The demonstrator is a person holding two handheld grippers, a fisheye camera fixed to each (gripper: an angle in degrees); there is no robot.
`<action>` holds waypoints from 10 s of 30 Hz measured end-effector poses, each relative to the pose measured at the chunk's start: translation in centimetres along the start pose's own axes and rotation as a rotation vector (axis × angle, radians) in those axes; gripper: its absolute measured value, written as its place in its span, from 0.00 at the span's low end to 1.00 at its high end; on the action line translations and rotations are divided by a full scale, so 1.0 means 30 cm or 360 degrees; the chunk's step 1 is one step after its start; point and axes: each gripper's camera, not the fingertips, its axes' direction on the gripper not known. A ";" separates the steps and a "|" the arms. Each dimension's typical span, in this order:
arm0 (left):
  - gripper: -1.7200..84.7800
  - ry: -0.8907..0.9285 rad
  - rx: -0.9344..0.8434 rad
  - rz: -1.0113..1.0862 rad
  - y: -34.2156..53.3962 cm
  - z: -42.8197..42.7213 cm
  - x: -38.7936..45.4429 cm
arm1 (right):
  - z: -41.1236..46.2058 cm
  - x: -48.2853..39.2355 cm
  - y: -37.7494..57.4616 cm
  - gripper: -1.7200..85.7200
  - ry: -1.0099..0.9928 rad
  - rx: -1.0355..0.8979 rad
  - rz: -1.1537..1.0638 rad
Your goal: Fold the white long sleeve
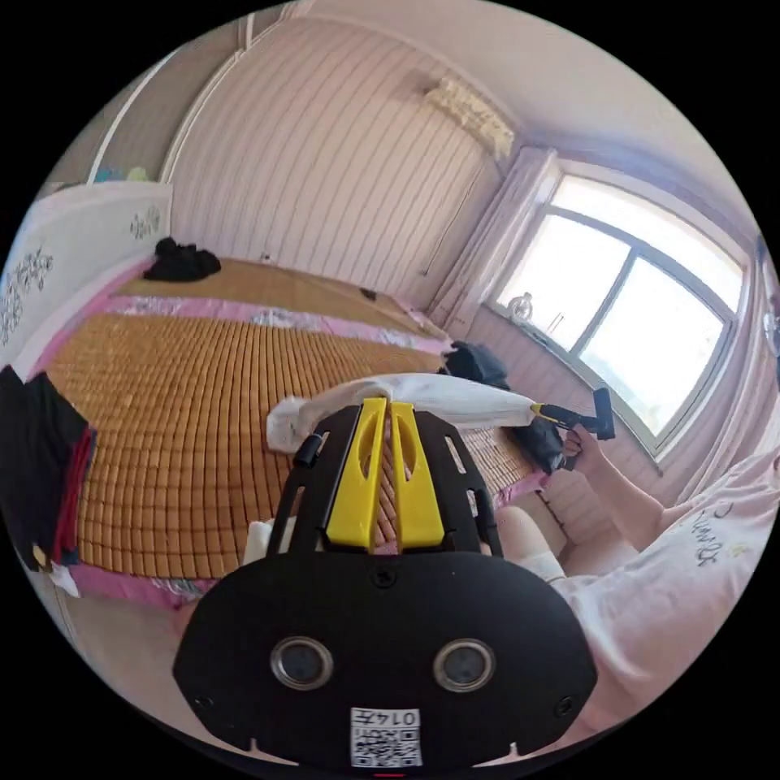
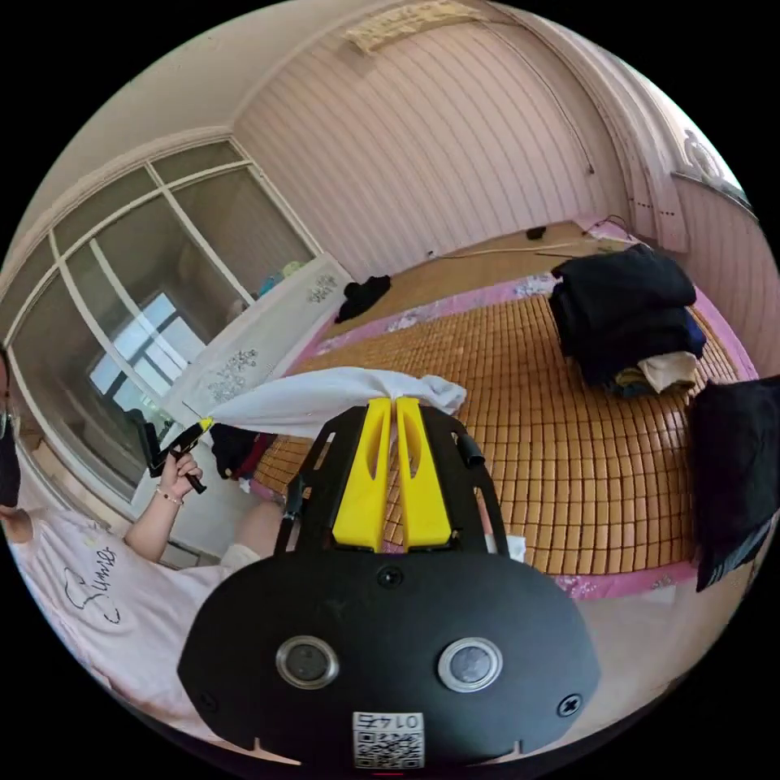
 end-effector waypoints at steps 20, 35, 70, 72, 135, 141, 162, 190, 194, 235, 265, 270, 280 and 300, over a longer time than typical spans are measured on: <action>0.06 -0.0160 -0.1261 -0.0227 0.128 0.232 -0.036 | 0.472 0.062 0.013 0.02 0.0622 -0.0855 0.0194; 0.15 -0.0295 -0.1272 -0.0228 0.102 0.164 0.059 | 0.538 0.107 0.033 0.08 0.0507 -0.1078 0.0266; 0.01 0.0204 0.1271 0.0862 -0.548 -2.204 0.820 | -1.444 -0.780 -0.266 0.02 -0.0998 0.1115 -0.1210; 0.01 0.0251 0.1224 0.0766 -0.628 -2.190 0.768 | -1.411 -0.824 -0.333 0.02 -0.0767 0.1056 -0.1186; 0.01 -0.0228 -0.1152 -0.0480 -0.348 -0.397 -0.691 | 0.623 0.079 -0.313 0.03 -0.0130 -0.1141 0.0231; 0.03 -0.0257 -0.1218 -0.0478 -0.355 -0.333 -0.749 | 0.663 0.080 -0.377 0.05 -0.0062 -0.1132 0.0255; 0.04 -0.0091 -0.0868 0.0154 -0.813 0.115 -0.660 | 0.646 0.072 -1.061 0.08 0.0370 -0.0799 -0.0102; 0.05 0.0373 -0.1090 0.0288 -1.228 1.179 -0.489 | 0.651 0.119 -1.231 0.03 0.0597 -0.0777 0.0180; 0.06 0.0363 -0.1133 0.0411 -1.287 1.352 -0.425 | 0.582 0.158 -1.118 0.07 0.0697 -0.0847 0.0277; 0.01 0.0060 -0.1197 0.0469 -1.369 2.235 -0.206 | -0.003 0.538 -0.792 0.07 0.0692 -0.0459 0.0850; 0.01 0.0318 -0.1515 0.0980 -1.161 2.268 0.062 | -0.155 0.575 -0.527 0.09 0.0990 -0.0317 0.0956; 0.01 0.0038 -0.1297 0.0823 -1.284 2.280 -0.019 | -0.045 0.662 -0.585 0.04 0.1045 -0.0433 0.0813; 0.01 -0.0171 -0.1305 0.0583 -1.334 2.288 -0.182 | -0.041 0.743 -0.756 0.01 0.1091 -0.0360 0.0623; 0.02 0.0164 -0.1480 0.0757 -1.167 1.995 -0.046 | 0.202 0.630 -0.757 0.07 0.0875 -0.0651 0.0572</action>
